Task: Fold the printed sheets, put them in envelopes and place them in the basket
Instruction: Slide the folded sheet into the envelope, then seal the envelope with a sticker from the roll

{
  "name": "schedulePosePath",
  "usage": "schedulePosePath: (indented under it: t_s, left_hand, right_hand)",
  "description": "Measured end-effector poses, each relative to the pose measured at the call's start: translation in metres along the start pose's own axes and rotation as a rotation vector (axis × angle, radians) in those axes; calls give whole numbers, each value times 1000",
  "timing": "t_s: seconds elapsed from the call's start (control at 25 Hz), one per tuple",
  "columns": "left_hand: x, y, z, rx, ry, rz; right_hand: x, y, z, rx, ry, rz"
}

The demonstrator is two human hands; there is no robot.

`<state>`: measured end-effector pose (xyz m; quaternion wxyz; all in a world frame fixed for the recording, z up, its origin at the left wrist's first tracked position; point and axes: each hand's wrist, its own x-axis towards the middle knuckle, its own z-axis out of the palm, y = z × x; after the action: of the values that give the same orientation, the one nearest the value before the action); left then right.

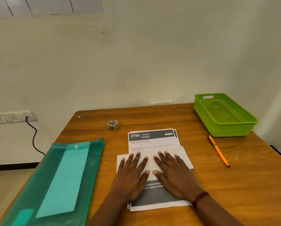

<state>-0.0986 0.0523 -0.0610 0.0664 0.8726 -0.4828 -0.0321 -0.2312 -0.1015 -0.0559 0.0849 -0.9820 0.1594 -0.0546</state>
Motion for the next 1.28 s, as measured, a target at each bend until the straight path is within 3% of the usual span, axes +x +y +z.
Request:
schedulePosePath:
  t_s: [0.24, 0.44, 0.6, 0.68, 0.76, 0.88, 1.08, 1.28]
  left_hand:
    - [0, -2, 5, 28, -50, -43]
    - [1, -3, 2, 21, -96, -49]
    - [2, -3, -5, -13, -131, -44]
    - [9, -7, -19, -130, -40, -75]
    - [28, -20, -38, -278, 202, -133]
    - [75, -63, -64, -206, 412, -312]
    - [135, -121, -73, 139, 192, -412]
    - [168, -141, -57, 213, 85, -388]
  right_hand:
    - [-2, 4, 3, -80, -34, 112]
    - [1, 5, 3, -30, 22, 258]
    - [0, 4, 2, -3, 72, 272]
    - [-1, 4, 3, 43, 134, 282]
    - [-2, 3, 0, 54, 228, 292]
    - [-3, 4, 2, 89, 346, 305]
    - [1, 11, 14, 88, 567, 266]
    - [11, 19, 27, 139, 714, 181]
